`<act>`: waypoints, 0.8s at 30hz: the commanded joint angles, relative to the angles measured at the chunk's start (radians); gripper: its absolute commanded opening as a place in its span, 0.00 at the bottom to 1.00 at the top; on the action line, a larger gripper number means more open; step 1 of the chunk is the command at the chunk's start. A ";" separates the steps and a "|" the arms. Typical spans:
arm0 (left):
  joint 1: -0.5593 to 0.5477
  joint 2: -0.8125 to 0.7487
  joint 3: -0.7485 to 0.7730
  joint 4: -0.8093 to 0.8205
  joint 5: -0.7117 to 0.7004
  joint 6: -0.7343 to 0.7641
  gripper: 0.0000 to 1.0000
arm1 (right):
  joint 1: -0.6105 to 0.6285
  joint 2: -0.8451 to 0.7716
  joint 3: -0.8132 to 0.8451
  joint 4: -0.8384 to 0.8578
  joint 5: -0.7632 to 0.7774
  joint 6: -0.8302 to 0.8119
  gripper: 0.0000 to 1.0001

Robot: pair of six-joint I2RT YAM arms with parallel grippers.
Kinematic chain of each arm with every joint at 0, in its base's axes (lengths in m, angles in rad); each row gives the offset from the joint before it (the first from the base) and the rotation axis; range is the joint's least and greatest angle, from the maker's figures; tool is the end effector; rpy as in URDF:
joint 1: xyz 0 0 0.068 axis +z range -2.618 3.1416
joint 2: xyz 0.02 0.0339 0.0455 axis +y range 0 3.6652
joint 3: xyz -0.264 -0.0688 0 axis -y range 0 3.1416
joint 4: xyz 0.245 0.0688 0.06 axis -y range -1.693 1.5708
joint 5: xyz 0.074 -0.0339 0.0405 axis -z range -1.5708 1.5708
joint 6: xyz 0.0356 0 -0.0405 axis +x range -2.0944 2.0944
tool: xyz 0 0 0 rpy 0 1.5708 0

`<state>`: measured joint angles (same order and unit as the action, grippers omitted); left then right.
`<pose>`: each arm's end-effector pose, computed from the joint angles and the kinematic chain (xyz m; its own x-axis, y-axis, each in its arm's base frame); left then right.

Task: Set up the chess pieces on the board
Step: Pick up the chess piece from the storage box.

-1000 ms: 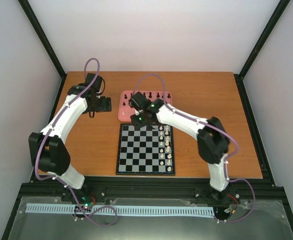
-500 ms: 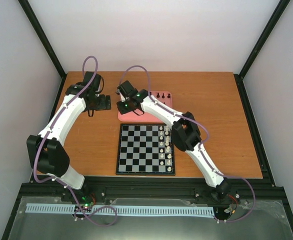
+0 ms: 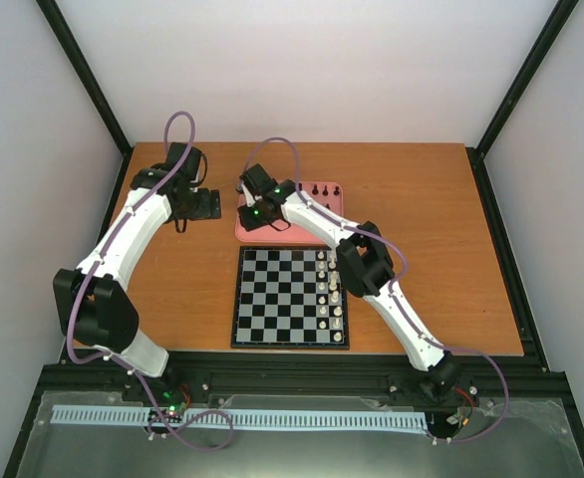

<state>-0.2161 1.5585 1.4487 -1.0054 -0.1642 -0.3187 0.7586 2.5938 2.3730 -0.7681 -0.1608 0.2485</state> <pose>0.3088 -0.0618 0.3123 -0.8772 -0.1239 -0.4638 -0.1407 0.9901 0.0015 0.4007 0.3877 0.1647 -0.7704 -0.3957 -0.4998 -0.5709 0.7771 0.2648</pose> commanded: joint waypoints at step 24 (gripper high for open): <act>-0.005 0.001 0.020 -0.001 -0.004 -0.013 1.00 | -0.009 0.101 0.097 0.018 -0.021 0.003 0.28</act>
<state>-0.2161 1.5612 1.4483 -1.0050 -0.1642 -0.3187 0.7567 2.6690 2.4348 -0.7582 -0.1844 0.2508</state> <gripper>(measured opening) 0.998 0.290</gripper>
